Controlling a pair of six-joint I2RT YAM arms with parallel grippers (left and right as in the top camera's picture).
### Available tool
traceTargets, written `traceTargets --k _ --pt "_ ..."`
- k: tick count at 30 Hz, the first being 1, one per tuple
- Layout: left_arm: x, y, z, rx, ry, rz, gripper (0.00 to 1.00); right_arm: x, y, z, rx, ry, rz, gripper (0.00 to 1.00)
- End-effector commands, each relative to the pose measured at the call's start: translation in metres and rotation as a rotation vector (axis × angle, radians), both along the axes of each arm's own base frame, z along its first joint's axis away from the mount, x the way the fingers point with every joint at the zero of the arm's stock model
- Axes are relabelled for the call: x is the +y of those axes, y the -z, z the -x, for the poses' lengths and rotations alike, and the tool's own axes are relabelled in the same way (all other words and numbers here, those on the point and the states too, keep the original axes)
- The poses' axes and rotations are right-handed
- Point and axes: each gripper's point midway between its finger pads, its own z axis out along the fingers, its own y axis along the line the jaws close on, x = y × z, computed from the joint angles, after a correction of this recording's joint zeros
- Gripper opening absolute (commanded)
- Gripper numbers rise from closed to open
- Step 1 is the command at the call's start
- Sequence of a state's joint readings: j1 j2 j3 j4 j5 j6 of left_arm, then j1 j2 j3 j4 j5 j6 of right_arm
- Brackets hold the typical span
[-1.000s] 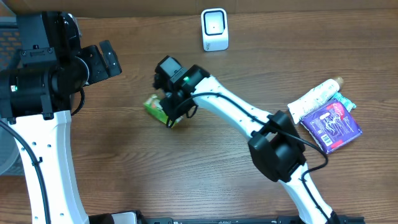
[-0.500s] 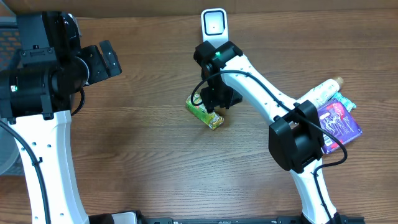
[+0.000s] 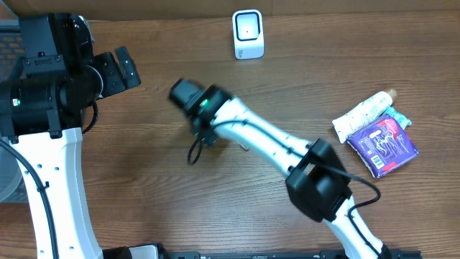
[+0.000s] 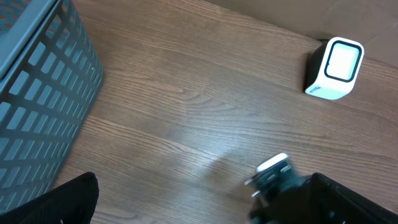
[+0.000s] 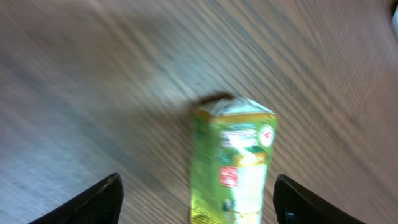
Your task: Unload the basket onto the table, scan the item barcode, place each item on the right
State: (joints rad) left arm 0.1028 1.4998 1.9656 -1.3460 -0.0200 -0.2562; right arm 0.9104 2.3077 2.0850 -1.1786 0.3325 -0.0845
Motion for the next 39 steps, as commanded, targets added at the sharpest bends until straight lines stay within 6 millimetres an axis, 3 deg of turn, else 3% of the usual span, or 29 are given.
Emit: traceTargets --k 1,7,16,21,32,35,39 --pt "0.002 -0.005 0.001 -0.016 -0.014 0.0 1.0 -0.002 0.006 -0.006 -0.069 -0.05 0.1 0.76" --pt "0.002 -0.005 0.001 -0.016 -0.014 0.0 0.99 -0.009 0.046 -0.004 -0.06 -0.059 0.217 0.71" --pt "0.002 -0.005 0.001 -0.016 -0.014 0.0 1.0 -0.027 0.066 -0.01 -0.025 -0.026 0.263 0.68" --pt "0.002 -0.005 0.001 -0.016 -0.014 0.0 1.0 -0.052 0.081 -0.016 -0.013 0.007 0.314 0.69" --pt "0.002 -0.005 0.001 -0.016 -0.014 0.0 1.0 -0.099 0.067 -0.041 -0.11 0.116 0.454 0.73" --pt "0.002 -0.005 0.001 -0.016 -0.014 0.0 1.0 -0.108 0.063 -0.039 -0.132 0.171 0.477 0.76" --pt "0.002 -0.005 0.001 -0.016 -0.014 0.0 1.0 -0.121 0.064 -0.021 -0.095 0.314 0.463 0.8"
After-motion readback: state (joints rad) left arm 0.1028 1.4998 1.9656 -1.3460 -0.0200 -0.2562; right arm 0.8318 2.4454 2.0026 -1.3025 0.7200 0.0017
